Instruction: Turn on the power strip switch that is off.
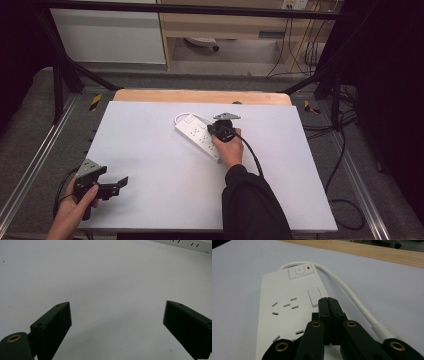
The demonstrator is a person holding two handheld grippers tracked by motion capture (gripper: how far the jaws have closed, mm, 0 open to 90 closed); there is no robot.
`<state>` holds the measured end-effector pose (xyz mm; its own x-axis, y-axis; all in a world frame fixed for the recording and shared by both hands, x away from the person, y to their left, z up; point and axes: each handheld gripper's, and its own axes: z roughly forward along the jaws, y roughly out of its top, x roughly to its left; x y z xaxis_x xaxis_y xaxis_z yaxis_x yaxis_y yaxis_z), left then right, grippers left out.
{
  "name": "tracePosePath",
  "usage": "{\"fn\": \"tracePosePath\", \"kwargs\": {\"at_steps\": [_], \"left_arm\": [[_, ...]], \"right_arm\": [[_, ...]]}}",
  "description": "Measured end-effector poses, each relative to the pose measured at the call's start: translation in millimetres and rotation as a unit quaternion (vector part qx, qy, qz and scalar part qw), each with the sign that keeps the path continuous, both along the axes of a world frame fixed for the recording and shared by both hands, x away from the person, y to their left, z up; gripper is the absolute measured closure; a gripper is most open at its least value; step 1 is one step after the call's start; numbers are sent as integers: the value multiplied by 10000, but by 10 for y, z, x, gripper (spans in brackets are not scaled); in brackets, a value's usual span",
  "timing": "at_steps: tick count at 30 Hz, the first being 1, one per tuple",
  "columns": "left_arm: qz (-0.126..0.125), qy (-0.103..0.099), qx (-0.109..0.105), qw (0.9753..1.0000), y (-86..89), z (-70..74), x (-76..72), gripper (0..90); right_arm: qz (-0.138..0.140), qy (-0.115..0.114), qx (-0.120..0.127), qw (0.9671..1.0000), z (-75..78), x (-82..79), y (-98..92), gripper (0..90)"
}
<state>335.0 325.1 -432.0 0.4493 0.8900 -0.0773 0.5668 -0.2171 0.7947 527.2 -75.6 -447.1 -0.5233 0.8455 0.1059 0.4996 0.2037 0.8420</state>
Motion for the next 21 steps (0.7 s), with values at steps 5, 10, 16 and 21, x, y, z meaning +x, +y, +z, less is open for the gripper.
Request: {"fn": "tracePosePath", "kwargs": {"at_steps": [5, 10, 16, 21], "left_arm": [[5, 7, 12, 10000, 1, -3, 2, 82], [-1, 18, 8, 10000, 8, -4, 2, 82], [8, 23, 19, 10000, 0, -6, 5, 82], [9, 38, 25, 10000, -5, -10, 6, 82]], "right_arm": [[18, 21, 38, 10000, -1, 5, -8, 900], [57, 67, 16, 10000, 16, -3, -18, 900], [69, 3, -42, 10000, 83, -36, -65, 900], [34, -46, -6, 10000, 157, -83, -109, 900]]}}
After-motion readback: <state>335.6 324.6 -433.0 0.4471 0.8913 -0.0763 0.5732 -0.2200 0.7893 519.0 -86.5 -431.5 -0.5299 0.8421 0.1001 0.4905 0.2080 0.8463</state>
